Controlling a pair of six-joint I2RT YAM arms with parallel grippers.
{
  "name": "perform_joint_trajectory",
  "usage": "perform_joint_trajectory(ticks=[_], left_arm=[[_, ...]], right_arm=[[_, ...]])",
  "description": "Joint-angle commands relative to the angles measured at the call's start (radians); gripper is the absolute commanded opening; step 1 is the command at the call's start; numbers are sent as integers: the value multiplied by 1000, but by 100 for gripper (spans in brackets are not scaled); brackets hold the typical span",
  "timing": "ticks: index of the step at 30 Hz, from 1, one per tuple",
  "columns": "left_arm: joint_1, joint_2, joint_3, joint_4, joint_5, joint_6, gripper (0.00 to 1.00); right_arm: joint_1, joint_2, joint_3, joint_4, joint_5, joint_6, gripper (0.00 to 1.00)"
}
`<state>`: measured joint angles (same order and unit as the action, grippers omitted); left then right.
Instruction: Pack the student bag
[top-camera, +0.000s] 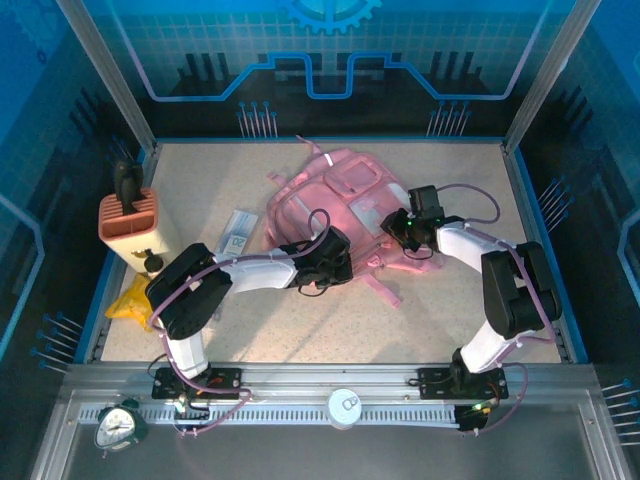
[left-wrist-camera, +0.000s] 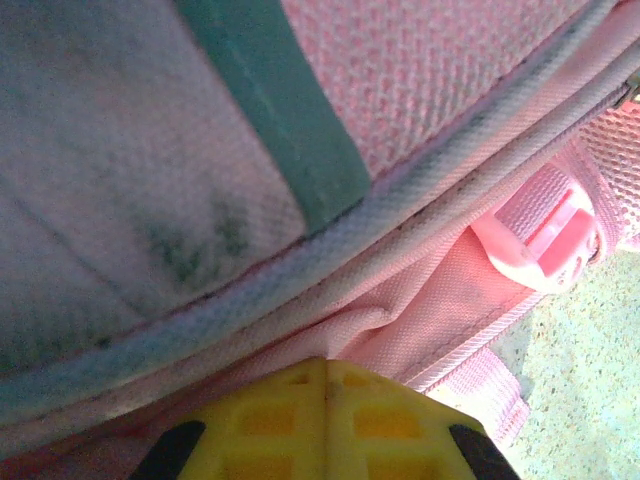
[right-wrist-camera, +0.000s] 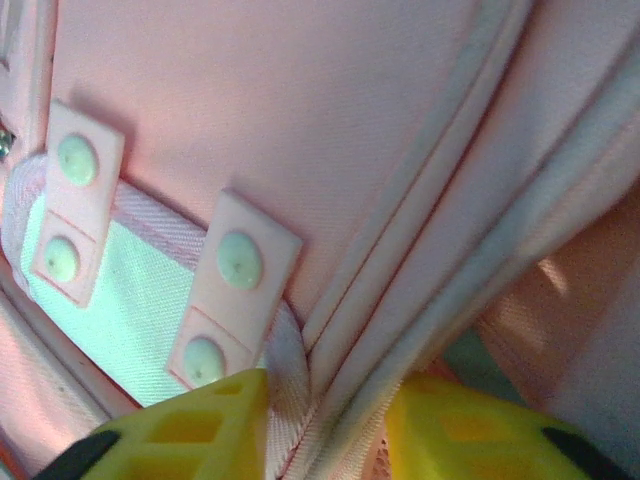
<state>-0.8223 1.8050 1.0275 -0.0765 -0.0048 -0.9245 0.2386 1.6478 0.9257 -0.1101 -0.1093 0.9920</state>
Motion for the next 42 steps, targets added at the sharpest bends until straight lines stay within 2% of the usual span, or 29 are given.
perform_joint_trajectory(ticks=[1,6,14,17,24,27,29,33,36,38,42], left_arm=[[-12,-4,-22,-94,-12,7,0],[-12,2,13,-153,-35,35,0],[-10,-7,41,-197,-73,61,1],[-5,-10,60,-213,-86,79,6],[50,9,128,-253,-111,151,8],[89,8,171,-276,-157,209,12],[123,13,200,-289,-176,243,16],[173,-4,266,-360,-133,298,18],[156,-85,245,-354,-111,294,25],[112,-131,227,-347,-96,279,31],[-12,-152,251,-372,-176,256,34]], right_arm=[[-5,-6,6,69,-53,2,26],[-8,-37,-16,96,-63,9,13],[-32,-105,-40,137,-119,35,0],[-47,-150,-41,125,-148,40,0],[-59,-304,-122,88,-139,72,0],[-58,-347,-156,79,-154,97,0],[-37,-382,-199,108,-149,147,0],[31,-412,-202,109,-96,165,0],[48,-415,-202,107,-87,189,0],[57,-436,-239,153,-67,233,0],[79,-464,-237,162,-22,248,0]])
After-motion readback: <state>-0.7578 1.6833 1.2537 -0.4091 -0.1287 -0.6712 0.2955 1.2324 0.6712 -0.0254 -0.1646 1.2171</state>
